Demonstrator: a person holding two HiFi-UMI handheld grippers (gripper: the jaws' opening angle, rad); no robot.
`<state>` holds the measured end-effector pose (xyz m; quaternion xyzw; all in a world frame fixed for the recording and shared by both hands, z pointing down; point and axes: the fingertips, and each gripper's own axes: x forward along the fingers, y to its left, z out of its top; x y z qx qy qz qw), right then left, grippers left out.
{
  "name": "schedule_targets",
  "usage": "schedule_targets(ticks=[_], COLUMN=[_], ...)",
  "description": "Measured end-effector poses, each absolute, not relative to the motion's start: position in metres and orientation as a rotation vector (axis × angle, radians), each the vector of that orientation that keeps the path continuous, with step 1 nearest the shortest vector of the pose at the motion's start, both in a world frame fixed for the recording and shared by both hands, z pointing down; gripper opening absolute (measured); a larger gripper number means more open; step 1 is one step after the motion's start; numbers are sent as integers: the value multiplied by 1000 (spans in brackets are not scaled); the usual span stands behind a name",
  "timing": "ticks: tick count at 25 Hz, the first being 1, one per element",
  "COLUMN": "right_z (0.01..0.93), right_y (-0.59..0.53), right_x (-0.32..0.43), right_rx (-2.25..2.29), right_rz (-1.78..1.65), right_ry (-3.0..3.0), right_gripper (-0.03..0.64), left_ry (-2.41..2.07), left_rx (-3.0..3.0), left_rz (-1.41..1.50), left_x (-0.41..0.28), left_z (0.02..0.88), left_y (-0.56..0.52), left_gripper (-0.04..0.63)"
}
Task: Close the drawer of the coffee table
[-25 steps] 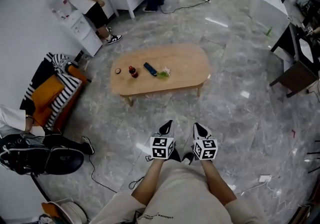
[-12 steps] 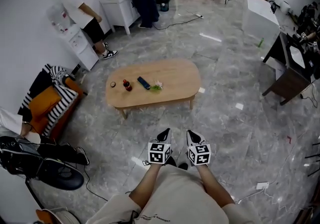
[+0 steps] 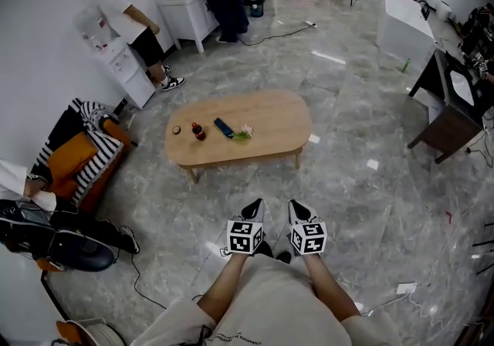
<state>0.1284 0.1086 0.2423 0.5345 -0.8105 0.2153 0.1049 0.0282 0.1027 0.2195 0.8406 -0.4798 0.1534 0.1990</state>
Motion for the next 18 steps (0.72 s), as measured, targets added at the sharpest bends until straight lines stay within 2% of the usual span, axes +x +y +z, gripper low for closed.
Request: schedule_targets(ticks=[18], right_z=[234], right_y=[107], right_x=[107], right_rx=[1587], right_rz=[625], right_ry=[-2442], right_gripper=[15], left_ry=[-1301], left_rx=[2392], left_rz=[459], left_x=[23], left_z=[222], left_y=[114], left_gripper=[10])
